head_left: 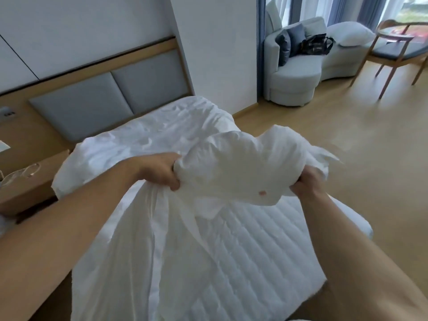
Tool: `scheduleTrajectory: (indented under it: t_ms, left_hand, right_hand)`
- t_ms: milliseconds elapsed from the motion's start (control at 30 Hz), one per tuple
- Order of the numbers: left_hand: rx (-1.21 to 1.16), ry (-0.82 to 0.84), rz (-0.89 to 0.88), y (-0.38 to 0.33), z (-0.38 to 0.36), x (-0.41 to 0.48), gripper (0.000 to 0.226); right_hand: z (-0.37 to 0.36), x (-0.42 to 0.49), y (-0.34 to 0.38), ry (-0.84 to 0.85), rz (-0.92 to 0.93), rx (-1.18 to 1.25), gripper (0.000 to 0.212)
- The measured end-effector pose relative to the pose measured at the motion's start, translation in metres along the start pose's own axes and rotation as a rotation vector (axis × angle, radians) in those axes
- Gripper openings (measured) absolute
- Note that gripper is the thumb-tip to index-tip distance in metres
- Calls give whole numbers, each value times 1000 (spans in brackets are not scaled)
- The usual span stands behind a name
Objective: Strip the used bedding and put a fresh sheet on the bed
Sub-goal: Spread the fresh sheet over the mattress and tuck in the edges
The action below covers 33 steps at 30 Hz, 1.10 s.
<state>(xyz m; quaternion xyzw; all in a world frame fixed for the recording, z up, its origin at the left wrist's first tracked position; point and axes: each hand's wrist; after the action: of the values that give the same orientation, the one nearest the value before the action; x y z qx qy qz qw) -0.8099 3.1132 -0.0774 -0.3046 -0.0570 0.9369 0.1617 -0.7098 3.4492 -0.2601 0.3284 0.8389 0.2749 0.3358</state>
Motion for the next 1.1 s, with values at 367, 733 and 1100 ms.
scheduleTrajectory:
  t_ms: [367,733,1100]
  left_hand:
    - [-611,166,18,-209,-150,118,128]
    - [-437,-127,295,-376,-365,311,72]
    - [-460,-72,94,-413,-452,360,43]
  right_hand:
    - [54,99,60,176,213,-453,32]
    - [268,241,-4,196,-165,-575,60]
    - [333,296,-18,9,419,-1097,39]
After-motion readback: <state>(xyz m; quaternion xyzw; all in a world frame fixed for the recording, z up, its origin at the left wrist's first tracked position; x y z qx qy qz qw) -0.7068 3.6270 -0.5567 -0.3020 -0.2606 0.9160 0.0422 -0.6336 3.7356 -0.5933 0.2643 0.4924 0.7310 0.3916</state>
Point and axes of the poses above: each hand's wrist, its own x-axis towards the middle knuckle, its own z-axis out of the back of the hand, y = z × x, and after that the axes turned 13 degrees about z, right-handed
